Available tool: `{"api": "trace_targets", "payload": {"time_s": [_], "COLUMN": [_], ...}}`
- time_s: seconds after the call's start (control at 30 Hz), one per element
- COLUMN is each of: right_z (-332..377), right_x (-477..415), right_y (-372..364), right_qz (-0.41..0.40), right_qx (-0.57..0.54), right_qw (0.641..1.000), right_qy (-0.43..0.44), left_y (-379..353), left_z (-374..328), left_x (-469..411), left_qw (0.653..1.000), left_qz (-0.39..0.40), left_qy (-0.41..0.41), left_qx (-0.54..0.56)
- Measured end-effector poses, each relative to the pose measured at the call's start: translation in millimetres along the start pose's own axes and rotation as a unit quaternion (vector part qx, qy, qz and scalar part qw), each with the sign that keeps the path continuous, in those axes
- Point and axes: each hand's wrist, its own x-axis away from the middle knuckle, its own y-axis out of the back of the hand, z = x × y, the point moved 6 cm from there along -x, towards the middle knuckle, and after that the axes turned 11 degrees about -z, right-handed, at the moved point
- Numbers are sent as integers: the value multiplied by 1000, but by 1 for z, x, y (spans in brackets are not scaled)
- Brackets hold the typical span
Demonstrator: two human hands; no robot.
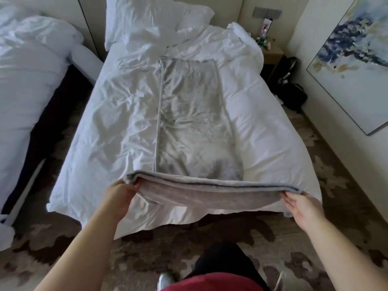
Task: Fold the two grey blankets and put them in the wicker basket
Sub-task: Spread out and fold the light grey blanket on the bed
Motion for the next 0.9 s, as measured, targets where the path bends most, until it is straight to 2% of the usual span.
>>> {"api": "trace_targets", "payload": {"time_s": [0.17,0.27,0.33,0.4,0.5,0.67,0.9], "right_z": [22,39,52,63,70,61,-2], "right_x": [-36,-63,-83,-108,-153,-247,-337], "right_y": [-45,-76,-99,-126,-173,-246,-310], "right_qz": [-1,-4,3,26,63,71,64], "right_qx": [21,72,114,131,113,147,233], "right_qw": [999,997,993,990,992,986,964], "right_qy": [-30,-11,22,37,9,-34,-108], "left_y": [-24,-43,-61,-82,-117,-162,-193], "left_z": [-19,-44,-55,-60,-62,-56,-24], "left_x": [-43,-65,-82,-103,-138,-218,-315], "left_qw": [994,960,945,945,958,964,935], "left_qz": [-39,-102,-128,-128,-121,-130,-158], "left_qy": [-47,-143,-171,-165,-134,-74,-34], "left_qx": [-88,-217,-249,-251,-221,-218,-317]}}
